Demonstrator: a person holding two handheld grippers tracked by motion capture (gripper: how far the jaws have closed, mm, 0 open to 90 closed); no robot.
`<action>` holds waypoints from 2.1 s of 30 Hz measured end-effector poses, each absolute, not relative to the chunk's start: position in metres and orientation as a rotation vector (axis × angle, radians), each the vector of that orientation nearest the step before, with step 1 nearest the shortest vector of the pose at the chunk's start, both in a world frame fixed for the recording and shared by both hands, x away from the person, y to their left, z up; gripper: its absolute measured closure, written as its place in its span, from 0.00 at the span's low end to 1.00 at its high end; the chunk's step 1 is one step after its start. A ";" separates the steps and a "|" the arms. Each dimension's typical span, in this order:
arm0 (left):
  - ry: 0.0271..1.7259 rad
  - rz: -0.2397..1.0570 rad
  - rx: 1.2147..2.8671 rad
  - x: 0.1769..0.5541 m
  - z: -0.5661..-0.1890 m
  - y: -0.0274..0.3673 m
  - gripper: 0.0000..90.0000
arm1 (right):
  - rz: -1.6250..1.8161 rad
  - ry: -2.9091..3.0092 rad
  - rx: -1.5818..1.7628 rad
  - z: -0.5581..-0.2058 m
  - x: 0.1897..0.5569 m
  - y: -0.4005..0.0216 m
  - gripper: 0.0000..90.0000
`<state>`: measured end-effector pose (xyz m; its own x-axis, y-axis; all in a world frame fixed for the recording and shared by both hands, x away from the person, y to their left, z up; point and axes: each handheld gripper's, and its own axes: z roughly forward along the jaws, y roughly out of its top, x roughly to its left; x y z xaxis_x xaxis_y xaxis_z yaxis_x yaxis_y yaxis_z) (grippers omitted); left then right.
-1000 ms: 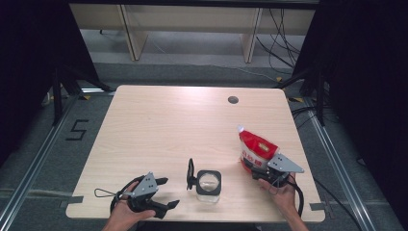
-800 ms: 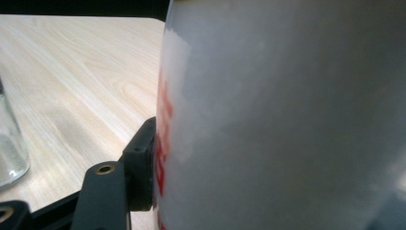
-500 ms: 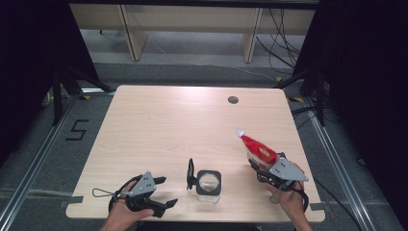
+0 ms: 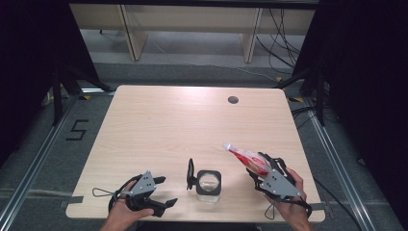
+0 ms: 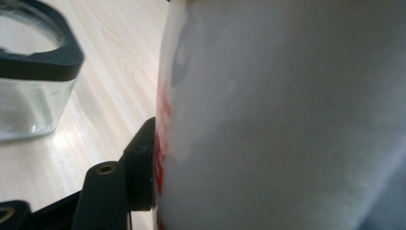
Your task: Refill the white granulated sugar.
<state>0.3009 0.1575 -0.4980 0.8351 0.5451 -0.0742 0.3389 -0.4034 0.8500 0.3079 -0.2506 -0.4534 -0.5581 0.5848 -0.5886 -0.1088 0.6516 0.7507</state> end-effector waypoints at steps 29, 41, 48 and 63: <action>0.658 0.261 2.026 0.301 -0.499 0.157 0.18 | 0.261 1.890 -0.273 -0.450 0.266 -0.217 0.44; 0.624 0.274 2.048 0.303 -0.498 0.158 0.18 | 0.150 1.850 -0.336 -0.452 0.259 -0.209 0.44; 0.627 0.271 2.038 0.303 -0.498 0.158 0.18 | 0.121 1.833 -0.370 -0.452 0.261 -0.208 0.45; 0.657 0.265 2.025 0.300 -0.497 0.159 0.18 | 0.117 1.840 -0.373 -0.455 0.262 -0.210 0.45</action>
<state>0.3004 0.1592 -0.4974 0.8317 0.5498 -0.0775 0.3428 -0.3987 0.8506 0.2624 -0.2098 -0.4545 -0.2541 -0.1943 -0.9475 -0.3123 0.9436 -0.1098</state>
